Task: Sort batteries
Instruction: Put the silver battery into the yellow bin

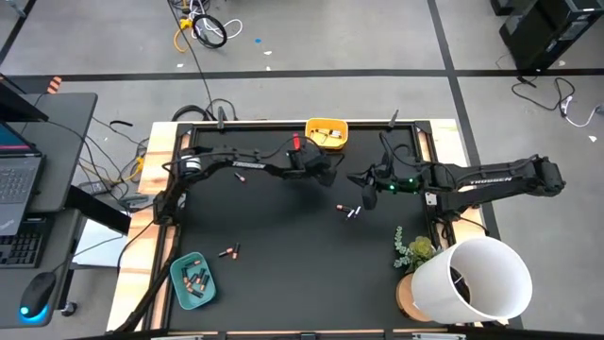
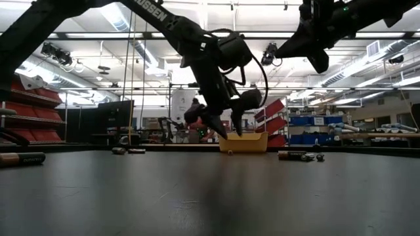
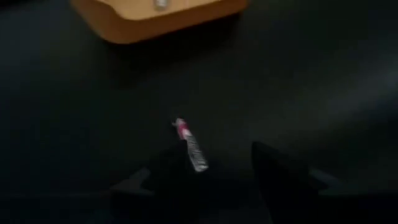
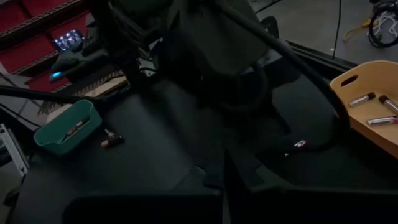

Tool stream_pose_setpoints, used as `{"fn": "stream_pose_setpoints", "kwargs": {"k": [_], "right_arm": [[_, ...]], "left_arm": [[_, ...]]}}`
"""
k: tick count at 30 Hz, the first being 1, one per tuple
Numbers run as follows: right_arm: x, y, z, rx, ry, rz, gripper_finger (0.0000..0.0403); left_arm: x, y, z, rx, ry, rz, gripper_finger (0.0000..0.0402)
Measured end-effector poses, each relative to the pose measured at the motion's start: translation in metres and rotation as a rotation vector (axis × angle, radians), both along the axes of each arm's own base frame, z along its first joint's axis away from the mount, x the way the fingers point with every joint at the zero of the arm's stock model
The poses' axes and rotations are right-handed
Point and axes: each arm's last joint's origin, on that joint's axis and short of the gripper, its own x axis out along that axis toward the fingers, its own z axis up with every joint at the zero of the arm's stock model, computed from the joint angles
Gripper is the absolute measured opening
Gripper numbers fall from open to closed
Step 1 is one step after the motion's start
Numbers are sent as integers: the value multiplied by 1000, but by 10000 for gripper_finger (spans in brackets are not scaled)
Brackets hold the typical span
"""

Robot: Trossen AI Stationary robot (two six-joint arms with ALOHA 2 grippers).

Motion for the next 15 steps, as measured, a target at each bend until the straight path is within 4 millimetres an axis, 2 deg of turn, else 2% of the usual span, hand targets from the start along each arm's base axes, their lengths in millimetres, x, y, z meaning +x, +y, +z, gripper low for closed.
{"fn": "stream_pose_setpoints", "kwargs": {"k": [3,7,15], "right_arm": [[0,0,0,-1,-1,0,0],[0,0,0,-4,-1,2,0],[0,0,1,-17,-5,18,0]], "left_arm": [[-5,5,-2,7,41,23,194],[-3,14,-3,8,11,41,194],[0,19,-26,-80,15,39,194]]}}
